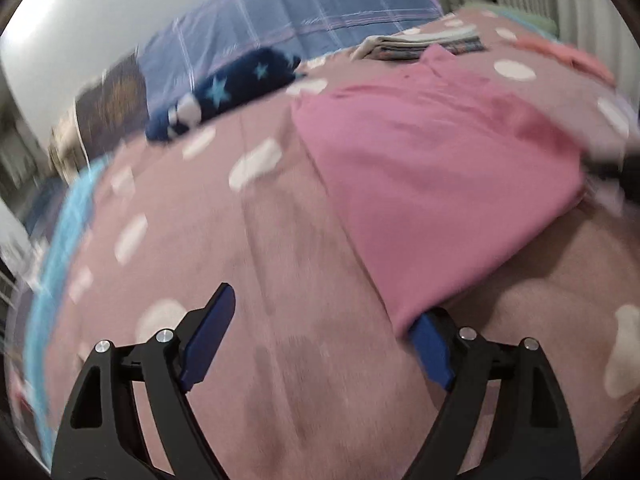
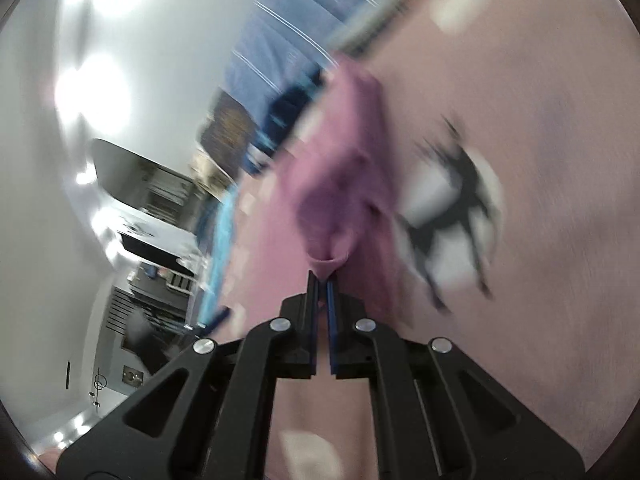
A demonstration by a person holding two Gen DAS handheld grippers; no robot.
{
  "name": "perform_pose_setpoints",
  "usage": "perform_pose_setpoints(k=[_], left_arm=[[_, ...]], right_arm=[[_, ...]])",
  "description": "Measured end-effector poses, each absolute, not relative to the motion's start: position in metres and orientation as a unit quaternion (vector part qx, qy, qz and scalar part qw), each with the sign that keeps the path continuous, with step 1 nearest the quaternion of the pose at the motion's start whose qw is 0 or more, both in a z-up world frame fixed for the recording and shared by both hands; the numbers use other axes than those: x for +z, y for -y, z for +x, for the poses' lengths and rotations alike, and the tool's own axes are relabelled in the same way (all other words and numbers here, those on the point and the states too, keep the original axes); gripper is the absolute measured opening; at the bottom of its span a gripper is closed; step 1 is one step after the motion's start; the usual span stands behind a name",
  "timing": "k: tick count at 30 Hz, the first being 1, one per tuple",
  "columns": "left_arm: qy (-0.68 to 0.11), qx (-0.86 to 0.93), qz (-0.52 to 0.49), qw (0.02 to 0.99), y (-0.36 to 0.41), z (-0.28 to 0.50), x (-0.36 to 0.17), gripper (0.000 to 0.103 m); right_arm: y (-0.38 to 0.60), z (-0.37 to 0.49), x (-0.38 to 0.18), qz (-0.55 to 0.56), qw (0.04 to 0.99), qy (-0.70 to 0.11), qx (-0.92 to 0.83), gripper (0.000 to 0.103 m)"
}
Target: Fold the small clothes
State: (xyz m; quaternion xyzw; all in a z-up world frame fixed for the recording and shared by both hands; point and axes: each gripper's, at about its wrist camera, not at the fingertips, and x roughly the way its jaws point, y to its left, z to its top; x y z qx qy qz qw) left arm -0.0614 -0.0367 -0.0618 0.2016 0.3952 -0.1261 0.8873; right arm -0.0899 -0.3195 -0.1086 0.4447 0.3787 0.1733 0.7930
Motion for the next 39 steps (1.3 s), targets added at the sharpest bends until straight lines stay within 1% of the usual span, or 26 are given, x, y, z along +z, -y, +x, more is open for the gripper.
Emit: perform_pose_setpoints(k=[2, 3, 4, 6, 7, 9, 11, 12, 15, 16, 17, 19, 20, 21, 22, 25, 26, 27, 28, 29, 30, 35, 36, 37, 38, 39], left_arm=[[-0.402, -0.132, 0.190, 0.886, 0.036, -0.063, -0.061, 0.084], [-0.401, -0.137, 0.195, 0.884, 0.038, -0.063, -0.060, 0.082], [-0.400, -0.141, 0.199, 0.883, 0.038, -0.064, -0.059, 0.081], [-0.395, -0.160, 0.202, 0.882, 0.040, -0.069, -0.055, 0.067], [-0.395, -0.168, 0.198, 0.881, 0.039, -0.071, -0.054, 0.062], [-0.406, -0.203, 0.178, 0.873, 0.039, -0.075, -0.050, 0.035], [-0.419, -0.239, 0.159, 0.861, 0.038, -0.079, -0.046, 0.022], [-0.420, -0.259, 0.152, 0.856, 0.037, -0.084, -0.041, 0.020], [-0.404, -0.300, 0.139, 0.853, 0.037, -0.093, -0.025, 0.020], [-0.395, -0.306, 0.129, 0.856, 0.036, -0.094, -0.020, 0.020], [-0.383, -0.313, 0.114, 0.862, 0.034, -0.090, -0.014, 0.020], [-0.366, -0.306, 0.104, 0.873, 0.036, -0.079, -0.012, 0.026], [-0.361, -0.297, 0.105, 0.878, 0.039, -0.069, -0.015, 0.033], [-0.361, -0.292, 0.105, 0.879, 0.042, -0.059, -0.019, 0.040], [-0.366, -0.284, 0.106, 0.880, 0.045, -0.049, -0.026, 0.043], [-0.407, -0.258, 0.122, 0.867, 0.053, -0.026, -0.058, 0.044], [-0.421, -0.255, 0.116, 0.863, 0.052, -0.022, -0.068, 0.047], [-0.423, -0.256, 0.104, 0.863, 0.048, -0.022, -0.072, 0.050], [-0.421, -0.259, 0.087, 0.865, 0.043, -0.022, -0.073, 0.050], [-0.422, -0.262, 0.077, 0.865, 0.040, -0.021, -0.074, 0.051], [-0.422, -0.265, 0.070, 0.864, 0.038, -0.021, -0.074, 0.052], [-0.412, -0.260, 0.075, 0.870, 0.038, -0.027, -0.077, 0.054], [-0.411, -0.260, 0.076, 0.871, 0.038, -0.028, -0.078, 0.055], [-0.411, -0.261, 0.074, 0.871, 0.037, -0.028, -0.078, 0.055], [-0.411, -0.262, 0.071, 0.870, 0.036, -0.028, -0.078, 0.055], [-0.412, -0.265, 0.065, 0.869, 0.034, -0.027, -0.078, 0.055]], right_arm=[[0.322, -0.093, -0.120, 0.451, 0.783, -0.394, 0.167, 0.004], [0.323, -0.094, -0.117, 0.446, 0.787, -0.393, 0.167, 0.008], [0.323, -0.095, -0.105, 0.425, 0.803, -0.385, 0.162, 0.008], [0.320, -0.097, -0.082, 0.377, 0.837, -0.363, 0.159, 0.008], [0.318, -0.097, -0.069, 0.353, 0.853, -0.351, 0.159, 0.009], [0.309, -0.092, -0.050, 0.320, 0.870, -0.328, 0.181, 0.010], [0.297, -0.081, -0.042, 0.300, 0.873, -0.315, 0.219, 0.010], [0.294, -0.076, -0.045, 0.295, 0.872, -0.320, 0.223, 0.010], [0.294, -0.055, -0.068, 0.278, 0.869, -0.370, 0.176, 0.010], [0.297, -0.048, -0.083, 0.248, 0.874, -0.401, 0.113, 0.003], [0.299, -0.046, -0.090, 0.232, 0.877, -0.413, 0.085, 0.000], [0.308, -0.050, -0.095, 0.267, 0.868, -0.407, 0.098, 0.001], [0.313, -0.052, -0.090, 0.280, 0.864, -0.407, 0.102, 0.003], [0.315, -0.053, -0.085, 0.280, 0.867, -0.399, 0.102, 0.011], [0.317, -0.055, -0.074, 0.268, 0.877, -0.387, 0.097, 0.019], [0.319, -0.050, -0.053, 0.249, 0.892, -0.365, 0.095, 0.026], [0.324, -0.045, -0.049, 0.248, 0.894, -0.362, 0.094, 0.027], [0.328, -0.041, -0.047, 0.247, 0.894, -0.361, 0.095, 0.034], [0.330, -0.030, -0.042, 0.241, 0.895, -0.361, 0.097, 0.050], [0.331, -0.014, -0.041, 0.230, 0.896, -0.366, 0.102, 0.056], [0.327, 0.004, -0.043, 0.221, 0.896, -0.372, 0.103, 0.058], [0.334, 0.096, -0.060, 0.220, 0.877, -0.416, 0.096, 0.058], [0.335, 0.107, -0.063, 0.219, 0.878, -0.417, 0.085, 0.050], [0.336, 0.120, -0.065, 0.217, 0.879, -0.417, 0.077, 0.036], [0.336, 0.127, -0.066, 0.226, 0.875, -0.417, 0.092, 0.006], [0.336, 0.127, -0.063, 0.240, 0.874, -0.409, 0.108, 0.005]])
